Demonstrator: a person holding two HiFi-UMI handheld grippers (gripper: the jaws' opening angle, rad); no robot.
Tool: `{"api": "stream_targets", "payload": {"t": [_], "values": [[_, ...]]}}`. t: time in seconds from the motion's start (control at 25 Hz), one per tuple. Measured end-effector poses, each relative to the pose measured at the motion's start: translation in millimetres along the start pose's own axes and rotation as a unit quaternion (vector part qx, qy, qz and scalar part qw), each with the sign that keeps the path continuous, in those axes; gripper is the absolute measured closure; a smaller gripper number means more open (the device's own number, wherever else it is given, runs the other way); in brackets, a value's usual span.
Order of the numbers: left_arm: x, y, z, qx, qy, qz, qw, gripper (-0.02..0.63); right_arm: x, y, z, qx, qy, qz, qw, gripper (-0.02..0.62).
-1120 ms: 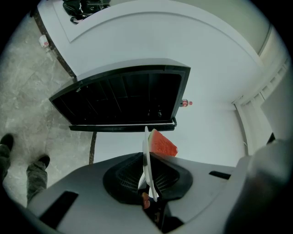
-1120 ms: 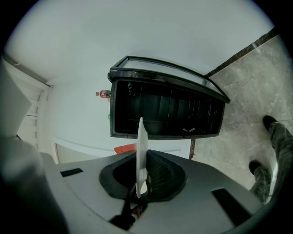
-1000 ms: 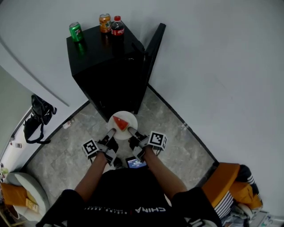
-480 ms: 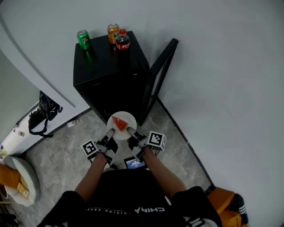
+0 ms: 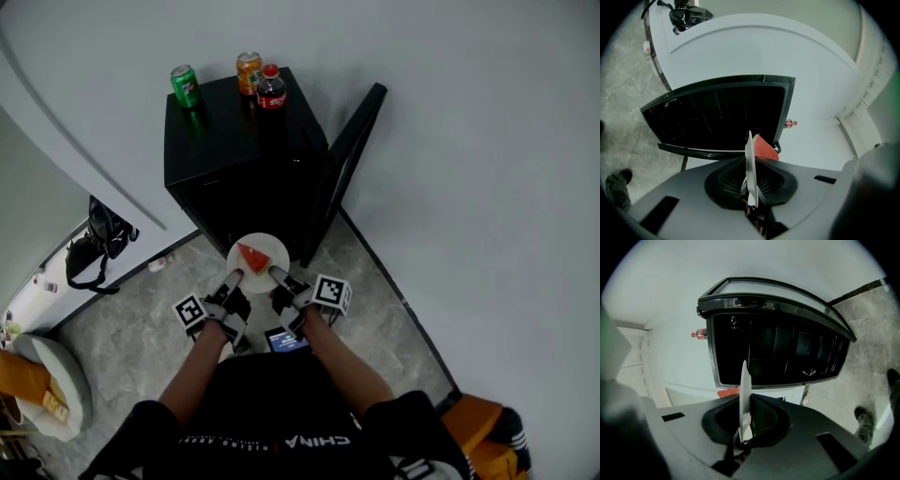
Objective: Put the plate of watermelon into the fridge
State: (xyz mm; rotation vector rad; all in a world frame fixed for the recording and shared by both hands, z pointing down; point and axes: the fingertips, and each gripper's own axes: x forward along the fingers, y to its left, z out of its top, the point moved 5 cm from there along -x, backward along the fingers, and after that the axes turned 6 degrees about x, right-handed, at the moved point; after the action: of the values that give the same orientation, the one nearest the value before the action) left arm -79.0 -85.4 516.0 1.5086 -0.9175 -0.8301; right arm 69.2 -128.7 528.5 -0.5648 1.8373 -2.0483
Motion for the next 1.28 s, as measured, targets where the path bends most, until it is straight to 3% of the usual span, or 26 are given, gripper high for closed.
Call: {"api": "stream_targets", "payload": {"t": [0.36,1.28], "values": [[-1,7,18,-0.009,0.034,0.008,0.9994,0.566,13,-3,-6,-0.004,-0.021,-0.022,1.000,0.565],[7,6,18,-0.009,0.036,0.003,0.9993,0.566,15,6,2,-0.021,-0.013,-0.030,0.999,0.566]]}}
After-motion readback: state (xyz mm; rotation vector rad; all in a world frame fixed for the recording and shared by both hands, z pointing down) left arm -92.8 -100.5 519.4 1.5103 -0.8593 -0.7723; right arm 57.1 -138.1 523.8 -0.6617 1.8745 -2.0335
